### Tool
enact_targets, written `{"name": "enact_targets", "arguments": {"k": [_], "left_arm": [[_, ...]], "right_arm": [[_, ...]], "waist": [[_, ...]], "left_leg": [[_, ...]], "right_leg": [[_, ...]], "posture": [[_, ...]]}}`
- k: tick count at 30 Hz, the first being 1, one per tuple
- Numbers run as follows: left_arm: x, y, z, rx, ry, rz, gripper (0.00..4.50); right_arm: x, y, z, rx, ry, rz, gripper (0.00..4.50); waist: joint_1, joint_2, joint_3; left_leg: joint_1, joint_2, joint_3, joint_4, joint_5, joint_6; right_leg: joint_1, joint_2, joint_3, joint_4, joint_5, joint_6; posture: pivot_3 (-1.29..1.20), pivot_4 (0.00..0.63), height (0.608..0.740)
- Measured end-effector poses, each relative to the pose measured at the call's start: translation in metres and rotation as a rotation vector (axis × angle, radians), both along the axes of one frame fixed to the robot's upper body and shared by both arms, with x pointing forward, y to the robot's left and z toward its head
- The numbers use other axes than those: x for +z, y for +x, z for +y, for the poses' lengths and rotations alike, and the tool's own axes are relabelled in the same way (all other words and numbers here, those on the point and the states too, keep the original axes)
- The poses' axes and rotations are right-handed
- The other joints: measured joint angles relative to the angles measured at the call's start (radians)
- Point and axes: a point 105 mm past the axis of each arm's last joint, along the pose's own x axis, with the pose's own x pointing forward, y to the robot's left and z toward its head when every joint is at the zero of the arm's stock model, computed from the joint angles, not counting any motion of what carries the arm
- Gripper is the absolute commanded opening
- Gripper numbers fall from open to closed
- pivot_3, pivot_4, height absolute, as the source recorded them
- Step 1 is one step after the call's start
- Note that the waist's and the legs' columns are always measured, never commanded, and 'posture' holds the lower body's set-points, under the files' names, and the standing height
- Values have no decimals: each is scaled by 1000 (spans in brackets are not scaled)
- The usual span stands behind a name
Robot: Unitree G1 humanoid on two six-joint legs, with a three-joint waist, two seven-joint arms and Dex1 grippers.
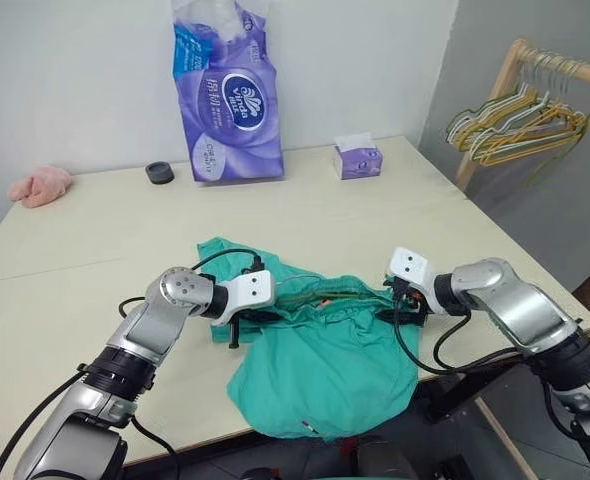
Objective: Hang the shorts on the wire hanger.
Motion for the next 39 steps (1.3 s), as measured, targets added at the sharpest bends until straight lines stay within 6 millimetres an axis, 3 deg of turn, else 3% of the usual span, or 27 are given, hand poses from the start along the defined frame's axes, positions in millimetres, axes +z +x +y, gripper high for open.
{"name": "enact_targets", "arguments": {"k": [2, 10, 12, 18, 22, 25, 28, 33, 39], "left_arm": [[0, 0, 0, -3, 0, 1, 0], [1, -1, -2, -7, -2, -4, 0], [1, -1, -2, -7, -2, -3, 0], [0, 1, -7, 10, -24, -5, 0], [2, 6, -13, 59, -94, 6, 1091], [20, 15, -20, 106, -229, 3, 1956], [33, 23, -1, 208, -312, 33, 2859], [39, 20, 46, 322, -338, 128, 2859], [30, 13, 56, 313, -335, 181, 2859]], "right_arm": [[2, 1, 2, 33, -19, 6, 3319], [-2, -4, 9, 117, -46, 48, 557], [-1, -6, 9, 141, -57, 49, 43], [-1, -10, 5, 160, -77, 55, 16], [-1, -10, 1, 149, -82, 54, 0], [-1, -14, 2, 145, -56, 70, 0], [5, -14, -1, 128, -40, 54, 0], [6, -17, -8, 96, -35, 58, 0], [13, -18, -7, 91, -8, 48, 0]], "waist": [[-2, 0, 0], [-5, 0, 0], [-5, 0, 0], [-5, 0, 0], [-4, 0, 0], [-5, 0, 0], [-14, 0, 0], [-22, 0, 0], [-12, 0, 0]], "left_leg": [[0, 0, 0, 0, 0, 0], [0, 0, -1, 0, 0, 0], [0, 0, -1, 0, 0, 0], [0, 0, -1, 0, 0, 0], [0, 0, -1, 0, 0, 0], [-1, 0, -1, 1, 0, 0], [0, 0, -1, 1, 0, 0], [-1, 0, -1, 1, 0, -1], [-1, 0, -1, 2, 0, -1]], "right_leg": [[0, 0, 0, 0, 0, 0], [0, 0, 0, 0, 0, 0], [0, 0, 0, 0, 0, 0], [0, 0, 0, 0, 0, 0], [0, 0, 0, 0, 0, 0], [0, 0, 0, 0, 0, 0], [0, 0, 0, 0, 0, 0], [-1, 0, 0, 0, 0, 0], [0, -1, 0, 0, 0, 0]], "posture": [[-240, 0, 740], [-235, 0, 740], [-235, 0, 740], [-235, 0, 740], [-241, 0, 740], [-246, 0, 740], [-246, 0, 740], [-247, 0, 740], [-239, 0, 740]]}}
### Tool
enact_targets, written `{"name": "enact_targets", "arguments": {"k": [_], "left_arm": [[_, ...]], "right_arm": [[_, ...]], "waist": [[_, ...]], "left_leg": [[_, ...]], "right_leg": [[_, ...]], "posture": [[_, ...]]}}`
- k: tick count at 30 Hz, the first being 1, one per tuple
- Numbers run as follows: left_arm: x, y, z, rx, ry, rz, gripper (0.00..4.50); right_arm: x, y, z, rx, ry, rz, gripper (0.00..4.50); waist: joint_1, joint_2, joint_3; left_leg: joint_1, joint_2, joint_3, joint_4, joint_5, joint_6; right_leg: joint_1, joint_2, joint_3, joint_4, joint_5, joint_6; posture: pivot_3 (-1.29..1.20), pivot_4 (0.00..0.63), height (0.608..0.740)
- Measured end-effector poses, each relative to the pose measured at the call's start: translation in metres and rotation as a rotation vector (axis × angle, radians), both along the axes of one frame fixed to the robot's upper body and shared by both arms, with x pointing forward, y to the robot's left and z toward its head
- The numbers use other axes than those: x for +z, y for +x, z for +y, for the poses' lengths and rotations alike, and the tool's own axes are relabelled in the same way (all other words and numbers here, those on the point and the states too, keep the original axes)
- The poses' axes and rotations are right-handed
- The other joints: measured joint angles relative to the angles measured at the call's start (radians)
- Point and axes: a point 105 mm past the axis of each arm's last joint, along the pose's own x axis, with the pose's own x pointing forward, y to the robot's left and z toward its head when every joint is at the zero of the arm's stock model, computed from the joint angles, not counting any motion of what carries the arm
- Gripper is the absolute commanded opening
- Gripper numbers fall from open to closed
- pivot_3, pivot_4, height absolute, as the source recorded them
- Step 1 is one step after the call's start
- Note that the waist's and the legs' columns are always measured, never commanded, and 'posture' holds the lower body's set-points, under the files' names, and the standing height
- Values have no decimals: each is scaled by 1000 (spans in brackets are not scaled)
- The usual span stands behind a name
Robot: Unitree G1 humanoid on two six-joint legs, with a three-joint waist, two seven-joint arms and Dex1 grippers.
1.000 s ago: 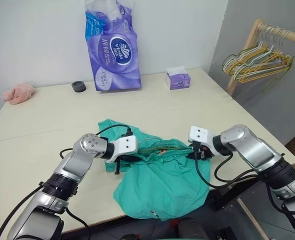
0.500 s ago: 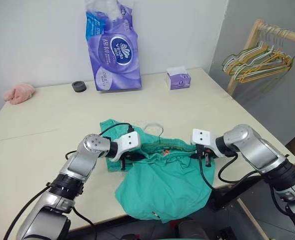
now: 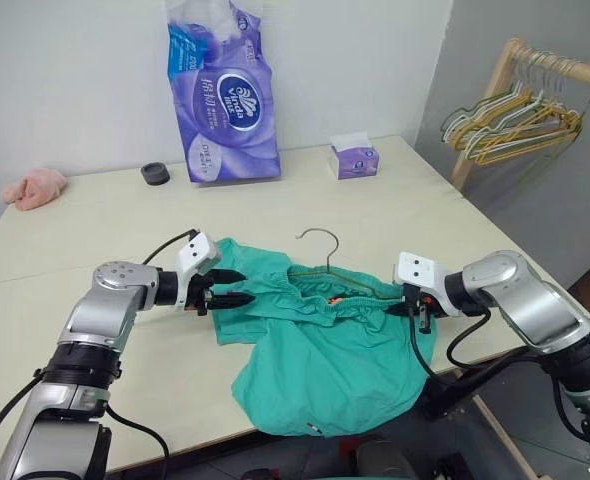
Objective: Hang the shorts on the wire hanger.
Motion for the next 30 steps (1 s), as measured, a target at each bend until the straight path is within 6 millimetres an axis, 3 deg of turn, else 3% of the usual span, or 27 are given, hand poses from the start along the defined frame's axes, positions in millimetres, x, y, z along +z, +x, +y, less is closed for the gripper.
{"name": "enact_targets", "arguments": {"k": [4, 9, 12, 19, 24, 30], "left_arm": [[-6, -3, -6, -44, 7, 17, 2859], [-24, 9, -12, 5, 19, 1, 2859], [-26, 18, -13, 10, 54, -62, 2250], [-28, 22, -18, -9, 28, -67, 116], [-28, 24, -17, -6, 31, -86, 54], [-20, 41, -8, 88, 51, -170, 54]], "right_arm": [[2, -1, 1, 3, 6, -1, 0], [4, -4, 2, 3, 9, -5, 0], [6, -8, 2, 1, 22, 0, 0], [14, -12, 1, -9, 31, -18, 0], [15, -16, -1, -17, 41, -10, 0], [16, -25, -14, -23, 14, -5, 0]], "waist": [[-1, 0, 0], [-2, 0, 0], [-1, 0, 0], [-6, 0, 0], [-4, 0, 0], [-1, 0, 0]], "left_leg": [[0, 0, 0, 0, 0, 0], [0, 0, 0, 1, 0, 0], [0, 0, 0, 1, 0, 0], [0, 0, 0, 1, -1, 1], [0, 0, 0, 1, -1, 1], [-1, 0, 0, 1, -1, 1]], "right_leg": [[0, 0, 0, 0, 0, 0], [0, 0, 0, 0, 0, 0], [0, 0, 0, 0, 0, 0], [0, -1, 0, 0, 0, 0], [0, -1, 0, 0, 0, 0], [0, -1, 0, 0, 0, 0]], "posture": [[-244, 0, 740], [-251, 0, 740], [-260, 0, 740], [-268, 0, 740], [-262, 0, 740], [-258, 0, 740]]}}
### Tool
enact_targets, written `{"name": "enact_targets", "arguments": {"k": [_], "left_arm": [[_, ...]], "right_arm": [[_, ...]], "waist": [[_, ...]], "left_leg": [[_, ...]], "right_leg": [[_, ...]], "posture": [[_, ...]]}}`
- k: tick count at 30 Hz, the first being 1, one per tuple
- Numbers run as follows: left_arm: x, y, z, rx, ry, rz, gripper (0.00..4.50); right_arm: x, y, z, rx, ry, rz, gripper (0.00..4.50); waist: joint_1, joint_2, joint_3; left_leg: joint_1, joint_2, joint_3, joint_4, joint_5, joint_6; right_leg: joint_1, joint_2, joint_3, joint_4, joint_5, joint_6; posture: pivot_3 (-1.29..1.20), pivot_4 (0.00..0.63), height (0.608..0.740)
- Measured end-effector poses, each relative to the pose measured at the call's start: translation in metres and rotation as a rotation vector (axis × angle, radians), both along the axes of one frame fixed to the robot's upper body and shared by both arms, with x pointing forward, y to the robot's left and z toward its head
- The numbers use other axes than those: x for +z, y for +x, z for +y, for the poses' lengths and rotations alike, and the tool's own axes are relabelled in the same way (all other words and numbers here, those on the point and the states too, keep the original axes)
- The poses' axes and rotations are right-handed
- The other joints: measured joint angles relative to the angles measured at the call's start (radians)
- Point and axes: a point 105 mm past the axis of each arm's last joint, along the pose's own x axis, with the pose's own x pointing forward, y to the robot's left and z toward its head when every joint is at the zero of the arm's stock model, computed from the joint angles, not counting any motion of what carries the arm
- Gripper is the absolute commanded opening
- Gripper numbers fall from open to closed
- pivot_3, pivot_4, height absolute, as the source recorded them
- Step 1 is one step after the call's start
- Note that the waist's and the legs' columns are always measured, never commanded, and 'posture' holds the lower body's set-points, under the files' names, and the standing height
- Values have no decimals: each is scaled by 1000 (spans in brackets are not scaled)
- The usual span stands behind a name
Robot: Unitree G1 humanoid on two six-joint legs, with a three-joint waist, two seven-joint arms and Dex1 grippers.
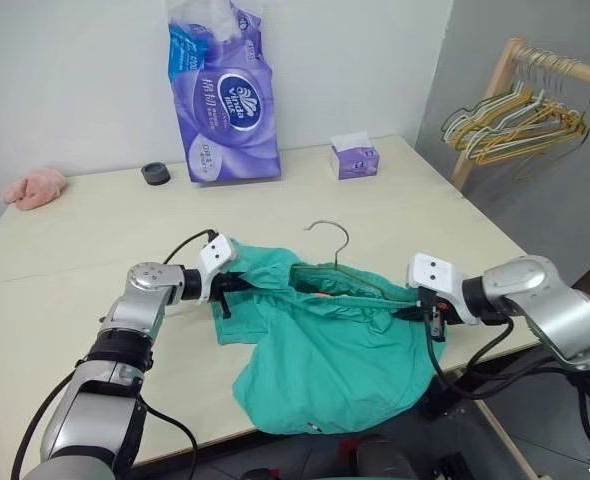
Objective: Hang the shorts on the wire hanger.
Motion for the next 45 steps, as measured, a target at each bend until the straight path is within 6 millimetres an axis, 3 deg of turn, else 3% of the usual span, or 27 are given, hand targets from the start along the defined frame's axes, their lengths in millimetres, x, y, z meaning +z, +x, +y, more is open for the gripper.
{"name": "enact_targets", "arguments": {"k": [9, 13, 26, 29, 35, 39, 42, 45], "left_arm": [[-10, 5, 10, 56, 74, -31, 54], [-16, 7, 16, 91, 99, -36, 54], [-1, -15, -4, -44, -34, -26, 54], [14, -13, -7, -36, -87, -55, 646], [35, -17, -2, -31, -151, -40, 2492], [51, -41, 1, -113, -219, 135, 3649], [59, -48, 4, -157, -215, 174, 3649], [49, -50, 0, -192, -164, 183, 3649]], "right_arm": [[-5, -15, -6, 15, -11, 38, 0], [-2, -24, -19, 28, -47, 51, 0], [11, -3, -21, -41, 40, 14, 0], [17, 2, -22, -47, 47, 2, 0], [14, 4, -27, -65, 51, 33, 0], [16, 6, -28, -54, 50, 42, 0], [15, 7, -30, -55, 50, 48, 0], [17, 8, -27, -39, 47, 39, 0]], "waist": [[0, 0, 0], [2, 0, 0], [0, 0, 0], [1, 0, 0], [-1, 0, 0], [-4, 0, 0], [-1, 1, 0], [1, 1, 0]], "left_leg": [[0, 0, 0, 0, 0, 0], [0, 0, 0, 1, 0, 0], [0, 1, 0, 1, 0, 0], [-1, 1, 0, 2, 0, 0], [-1, 0, 0, 2, -1, 1], [-1, 0, 0, 2, -2, 2], [0, 0, 1, 3, -2, 2], [-1, 0, 1, 4, -2, 2]], "right_leg": [[0, 0, 0, 0, 0, 0], [1, 0, 0, 0, 0, 1], [1, 0, 0, 0, 0, 1], [1, 0, 0, 0, 0, 1], [1, 0, 0, 0, 0, 1], [0, 1, 0, 1, 0, 1], [1, 1, 0, 1, 0, 1], [1, 1, 0, 0, 0, 1]], "posture": [[-262, 0, 740], [-268, 0, 740], [-266, 0, 740], [-262, 0, 740], [-261, 0, 740], [-258, 0, 740], [-258, 0, 740], [-261, 0, 740]]}}
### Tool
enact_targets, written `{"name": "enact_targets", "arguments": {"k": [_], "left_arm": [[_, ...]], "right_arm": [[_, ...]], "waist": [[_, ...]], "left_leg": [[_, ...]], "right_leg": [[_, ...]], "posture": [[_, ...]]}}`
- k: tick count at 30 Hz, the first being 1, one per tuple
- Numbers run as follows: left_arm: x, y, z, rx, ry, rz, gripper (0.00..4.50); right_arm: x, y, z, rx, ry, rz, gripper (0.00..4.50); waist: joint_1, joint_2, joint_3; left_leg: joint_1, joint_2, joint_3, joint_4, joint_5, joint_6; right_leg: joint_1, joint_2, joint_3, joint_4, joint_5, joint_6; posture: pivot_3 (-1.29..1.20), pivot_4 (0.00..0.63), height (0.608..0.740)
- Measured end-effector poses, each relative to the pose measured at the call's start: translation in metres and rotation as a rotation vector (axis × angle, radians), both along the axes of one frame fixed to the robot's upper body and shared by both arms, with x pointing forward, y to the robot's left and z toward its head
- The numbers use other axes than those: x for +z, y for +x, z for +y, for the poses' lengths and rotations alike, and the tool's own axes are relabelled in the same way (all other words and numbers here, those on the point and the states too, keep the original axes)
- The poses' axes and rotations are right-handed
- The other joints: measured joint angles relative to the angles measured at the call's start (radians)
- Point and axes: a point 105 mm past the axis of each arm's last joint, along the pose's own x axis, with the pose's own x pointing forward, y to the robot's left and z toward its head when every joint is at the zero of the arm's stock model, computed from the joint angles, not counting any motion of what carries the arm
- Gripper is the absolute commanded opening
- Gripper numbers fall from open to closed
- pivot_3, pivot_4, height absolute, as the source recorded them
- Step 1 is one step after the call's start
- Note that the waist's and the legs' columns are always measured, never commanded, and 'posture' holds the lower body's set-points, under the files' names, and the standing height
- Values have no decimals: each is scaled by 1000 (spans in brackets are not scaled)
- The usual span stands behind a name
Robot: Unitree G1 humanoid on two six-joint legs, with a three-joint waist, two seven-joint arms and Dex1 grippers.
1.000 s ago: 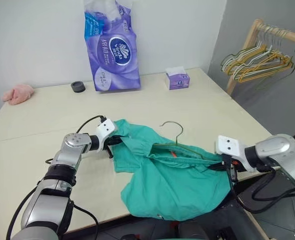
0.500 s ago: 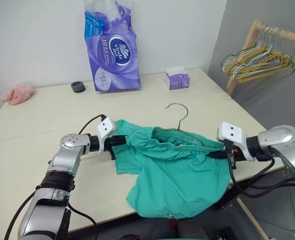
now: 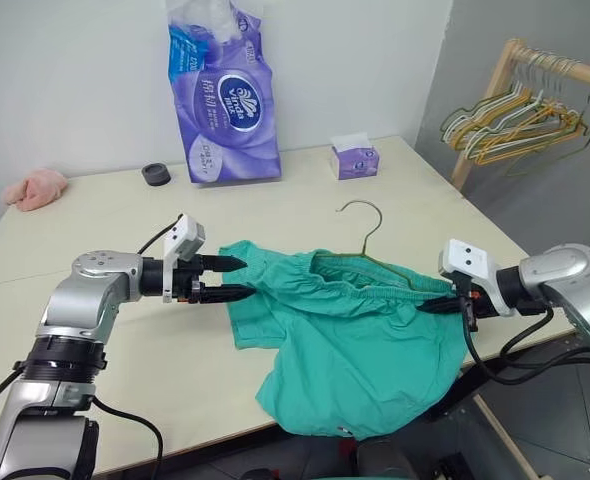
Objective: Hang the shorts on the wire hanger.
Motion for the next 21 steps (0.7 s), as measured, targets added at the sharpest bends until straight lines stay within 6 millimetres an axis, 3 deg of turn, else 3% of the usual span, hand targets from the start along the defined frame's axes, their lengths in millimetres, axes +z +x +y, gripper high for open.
{"name": "enact_targets", "arguments": {"k": [6, 11, 14, 17, 21], "left_arm": [[-19, 13, -7, -31, 109, -89, 3649], [-28, 27, -29, -30, 68, -138, 3649], [-29, 27, -31, -44, 59, -137, 3649], [-29, 24, -32, -65, 52, -122, 3056], [-30, 19, -29, -92, 57, -88, 1867]], "right_arm": [[1, -2, 3, 17, -3, -7, 0], [5, -7, 10, 58, -7, -27, 0], [4, -8, 11, 63, -8, -24, 0], [4, -9, 11, 61, -8, -20, 0], [4, -9, 11, 61, -7, -19, 0]], "waist": [[1, 0, 0], [-1, 0, 0], [-5, 0, 0], [-8, 0, 0], [-10, 0, 0]], "left_leg": [[0, 0, 0, 1, 0, 0], [-1, 0, 0, 1, -1, 0], [-1, 0, 0, 1, -1, 0], [-1, 0, 0, 1, -1, 0], [-1, 0, 0, 1, -1, 0]], "right_leg": [[0, 0, 0, 0, 0, 0], [0, -1, 0, 0, 0, 0], [-1, 0, 0, 0, 0, 0], [-1, 0, 0, 0, 0, 0], [-1, 0, 0, 0, 0, 0]], "posture": [[-267, 0, 740], [-280, 0, 740], [-280, 0, 740], [-286, 0, 740], [-282, 0, 740]]}}
